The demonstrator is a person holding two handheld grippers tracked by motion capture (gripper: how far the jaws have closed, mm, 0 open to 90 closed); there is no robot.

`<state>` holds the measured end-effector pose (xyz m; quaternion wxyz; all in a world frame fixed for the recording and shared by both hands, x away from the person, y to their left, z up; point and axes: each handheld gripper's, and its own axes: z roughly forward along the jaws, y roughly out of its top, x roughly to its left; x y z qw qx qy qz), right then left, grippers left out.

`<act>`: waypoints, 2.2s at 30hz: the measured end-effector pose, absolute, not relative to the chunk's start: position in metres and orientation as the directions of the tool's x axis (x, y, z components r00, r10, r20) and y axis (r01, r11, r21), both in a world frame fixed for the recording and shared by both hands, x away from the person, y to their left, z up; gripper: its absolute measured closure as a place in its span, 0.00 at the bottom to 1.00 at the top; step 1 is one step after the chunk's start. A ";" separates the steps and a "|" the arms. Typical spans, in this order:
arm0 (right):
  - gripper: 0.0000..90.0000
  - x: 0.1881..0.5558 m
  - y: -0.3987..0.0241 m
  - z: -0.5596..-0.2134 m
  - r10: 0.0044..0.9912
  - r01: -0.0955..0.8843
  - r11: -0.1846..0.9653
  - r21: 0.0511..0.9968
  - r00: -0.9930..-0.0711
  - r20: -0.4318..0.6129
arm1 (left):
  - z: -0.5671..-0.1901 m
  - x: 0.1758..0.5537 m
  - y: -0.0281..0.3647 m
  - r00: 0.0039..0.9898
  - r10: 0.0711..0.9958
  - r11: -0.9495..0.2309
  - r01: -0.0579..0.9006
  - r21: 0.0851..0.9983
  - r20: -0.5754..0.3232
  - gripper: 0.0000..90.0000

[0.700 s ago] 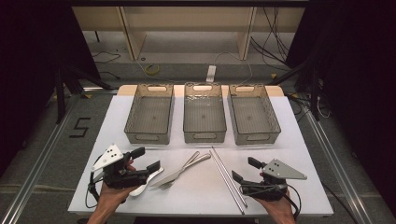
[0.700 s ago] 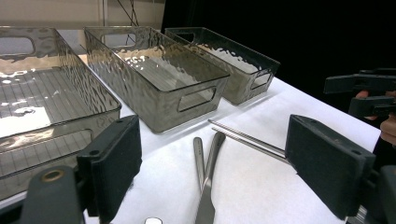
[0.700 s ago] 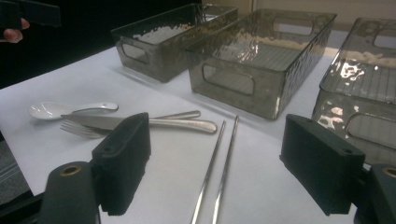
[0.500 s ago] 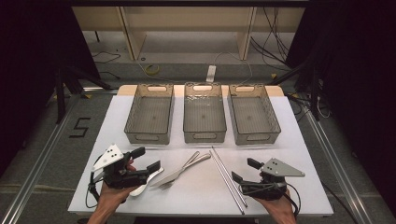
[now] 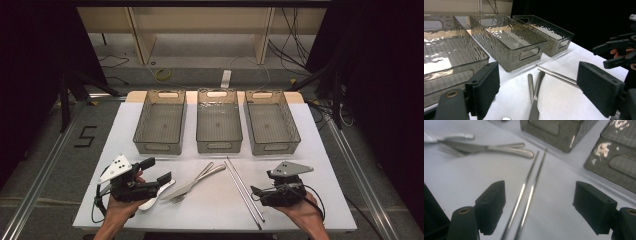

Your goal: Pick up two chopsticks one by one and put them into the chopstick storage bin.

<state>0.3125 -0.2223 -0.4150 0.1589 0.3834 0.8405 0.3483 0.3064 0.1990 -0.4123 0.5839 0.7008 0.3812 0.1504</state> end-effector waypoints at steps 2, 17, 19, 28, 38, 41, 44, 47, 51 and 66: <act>0.33 0.318 -0.220 -0.415 0.754 0.551 0.492 0.674 -0.657 -0.013 | -0.412 0.306 0.199 0.665 0.710 -0.030 0.357 0.933 -0.232 0.20; 0.49 0.338 -0.189 -0.440 0.692 0.653 0.691 0.310 -0.721 -0.025 | -0.412 0.306 0.200 0.666 0.708 -0.027 0.358 0.934 -0.235 0.20; 0.51 0.339 -0.188 -0.441 0.686 0.650 0.698 0.299 -0.727 -0.022 | -0.412 0.306 0.200 0.666 0.708 -0.027 0.356 0.934 -0.234 0.20; 0.62 0.341 -0.179 -0.448 0.662 0.637 0.723 0.267 -0.749 -0.008 | -0.411 0.305 0.200 0.667 0.707 -0.025 0.353 0.935 -0.233 0.20; 0.72 0.347 -0.174 -0.453 0.655 0.635 0.738 0.231 -0.756 -0.016 | -0.411 0.305 0.201 0.664 0.710 -0.021 0.353 0.935 -0.235 0.20; 0.76 0.349 -0.172 -0.454 0.653 0.634 0.742 0.219 -0.757 -0.020 | -0.412 0.305 0.201 0.664 0.710 -0.021 0.354 0.935 -0.235 0.20; 0.79 0.351 -0.172 -0.456 0.656 0.637 0.743 0.203 -0.754 -0.033 | -0.412 0.305 0.201 0.666 0.709 -0.026 0.353 0.935 -0.232 0.20; 0.83 0.352 -0.172 -0.455 0.652 0.635 0.747 0.196 -0.757 -0.031 | -0.412 0.305 0.201 0.663 0.710 -0.021 0.355 0.935 -0.236 0.20; 0.87 0.356 -0.173 -0.455 0.659 0.645 0.741 0.185 -0.752 -0.015 | -0.411 0.305 0.202 0.662 0.710 -0.020 0.357 0.934 -0.238 0.20; 0.95 0.370 -0.181 -0.454 0.695 0.681 0.713 0.165 -0.719 -0.035 | -0.411 0.304 0.203 0.659 0.715 -0.019 0.352 0.936 -0.234 0.20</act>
